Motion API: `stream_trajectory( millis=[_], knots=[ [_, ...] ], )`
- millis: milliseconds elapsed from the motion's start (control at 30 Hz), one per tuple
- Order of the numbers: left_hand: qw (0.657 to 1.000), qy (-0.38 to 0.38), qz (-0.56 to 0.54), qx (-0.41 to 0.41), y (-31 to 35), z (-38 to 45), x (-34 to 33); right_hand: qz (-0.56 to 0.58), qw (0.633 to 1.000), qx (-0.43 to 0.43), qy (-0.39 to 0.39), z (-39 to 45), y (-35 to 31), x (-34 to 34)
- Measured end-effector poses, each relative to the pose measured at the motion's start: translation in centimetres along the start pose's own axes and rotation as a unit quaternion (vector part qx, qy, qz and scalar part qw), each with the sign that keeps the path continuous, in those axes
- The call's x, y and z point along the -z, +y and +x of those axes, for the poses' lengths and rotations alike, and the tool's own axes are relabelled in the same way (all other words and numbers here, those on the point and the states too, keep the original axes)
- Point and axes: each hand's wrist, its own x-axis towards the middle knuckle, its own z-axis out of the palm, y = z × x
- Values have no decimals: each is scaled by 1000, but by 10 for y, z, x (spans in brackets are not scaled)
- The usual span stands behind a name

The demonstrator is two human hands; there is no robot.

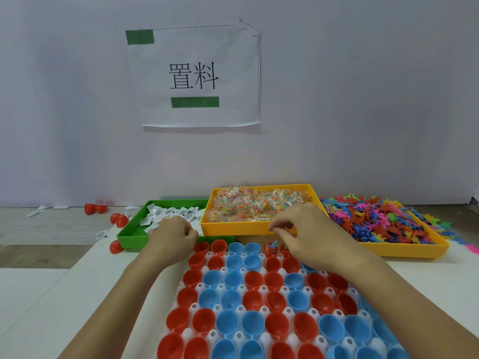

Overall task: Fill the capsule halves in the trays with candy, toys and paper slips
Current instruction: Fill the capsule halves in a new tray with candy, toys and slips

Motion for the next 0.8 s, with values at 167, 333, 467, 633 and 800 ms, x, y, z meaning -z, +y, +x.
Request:
stream_trajectory(
  millis=[167,333,467,633,800],
  knots=[
    [997,41,58,21,-5,0,-1,1,1000,-1,0,0,0,0],
    [998,15,55,31,-2,3,-2,1,1000,-1,0,0,1,0],
    [998,15,46,28,-3,4,0,2,1000,-2,0,0,1,-1],
    [999,42,-24,6,-12,6,0,1,1000,-1,1,0,1,0],
    [994,91,-63,-15,-13,4,5,2,1000,0,1,0,1,2]
  ],
)
